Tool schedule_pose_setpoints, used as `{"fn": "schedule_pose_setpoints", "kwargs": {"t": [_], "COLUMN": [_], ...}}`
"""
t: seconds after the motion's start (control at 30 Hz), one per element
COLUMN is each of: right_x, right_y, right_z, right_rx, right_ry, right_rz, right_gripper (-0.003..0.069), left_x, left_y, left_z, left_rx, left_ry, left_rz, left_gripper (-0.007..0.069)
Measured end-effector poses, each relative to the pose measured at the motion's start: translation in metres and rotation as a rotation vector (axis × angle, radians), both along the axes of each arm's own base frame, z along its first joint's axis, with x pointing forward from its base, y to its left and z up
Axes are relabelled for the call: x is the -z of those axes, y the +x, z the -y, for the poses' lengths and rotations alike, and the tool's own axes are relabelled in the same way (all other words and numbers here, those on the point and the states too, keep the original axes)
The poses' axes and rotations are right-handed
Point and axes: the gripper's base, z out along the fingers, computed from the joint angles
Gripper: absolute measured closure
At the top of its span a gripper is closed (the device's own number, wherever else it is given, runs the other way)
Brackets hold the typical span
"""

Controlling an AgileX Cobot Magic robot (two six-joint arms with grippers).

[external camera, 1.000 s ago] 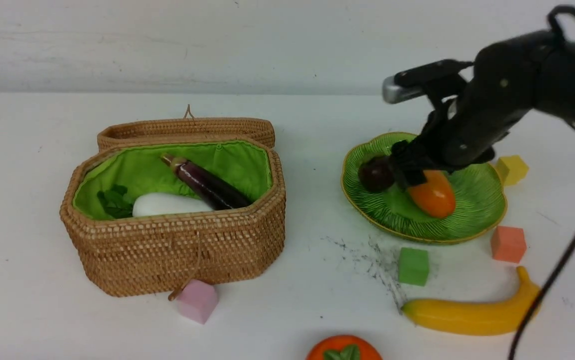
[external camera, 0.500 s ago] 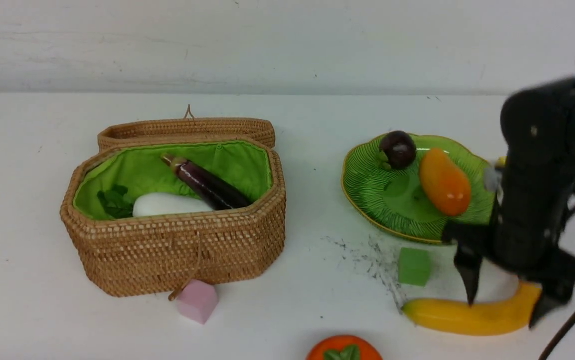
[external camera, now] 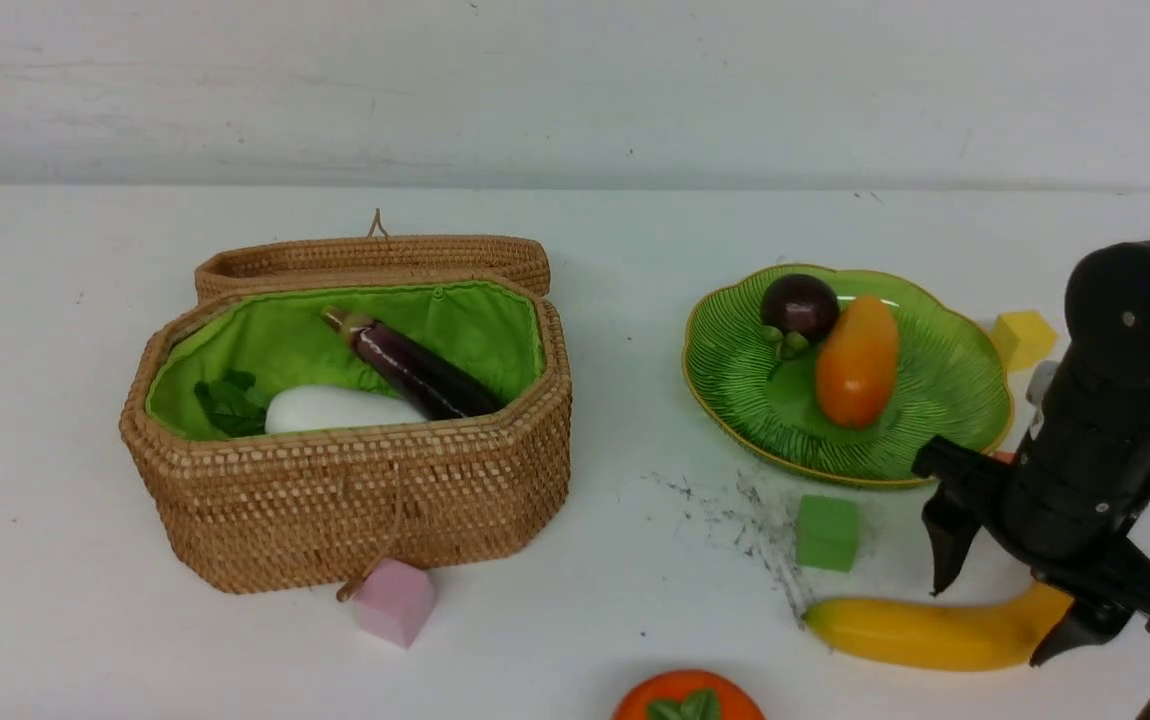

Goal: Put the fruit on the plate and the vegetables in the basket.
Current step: Use the right arm to grab a banana and put it into the right plate

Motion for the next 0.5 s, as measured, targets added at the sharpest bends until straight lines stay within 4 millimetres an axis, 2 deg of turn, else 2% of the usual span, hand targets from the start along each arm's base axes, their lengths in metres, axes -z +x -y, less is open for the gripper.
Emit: {"fn": "schedule_pose_setpoints", "kwargs": {"t": [0.1,0.3,0.37,0.4,0.43,0.47,0.5], "right_x": [0.003,0.025,0.033,0.034,0.034,0.033,0.03], "right_y": [0.002,0.008,0.008,0.007,0.007,0.008,0.008], "right_z": [0.004,0.004,0.001,0.0,-0.001,-0.001,-0.001], "right_rx": [-0.03,-0.105,-0.154,-0.176,-0.187,-0.213,-0.242], "right_ry": [-0.05,-0.081,-0.057,-0.04,-0.038,-0.031,-0.032], "right_rz": [0.011,-0.039,-0.068,-0.072,-0.07,-0.065,-0.047], "right_gripper": [0.008,0.0127,0.0186,0.0242,0.0251,0.0318,0.0338], "left_x": [0.0,0.0,0.0,0.0,0.0,0.0,0.0], "left_y": [0.0,0.0,0.0,0.0,0.0,0.0,0.0], "left_z": [0.0,0.0,0.0,0.0,0.0,0.0,0.0], "left_rx": [0.0,0.0,0.0,0.0,0.0,0.0,0.0], "left_ry": [0.0,0.0,0.0,0.0,0.0,0.0,0.0], "left_rz": [0.0,0.0,0.0,0.0,0.0,0.0,0.0], "left_gripper": [0.0402,0.04,0.04,0.04,0.04,0.04,0.0399]}}
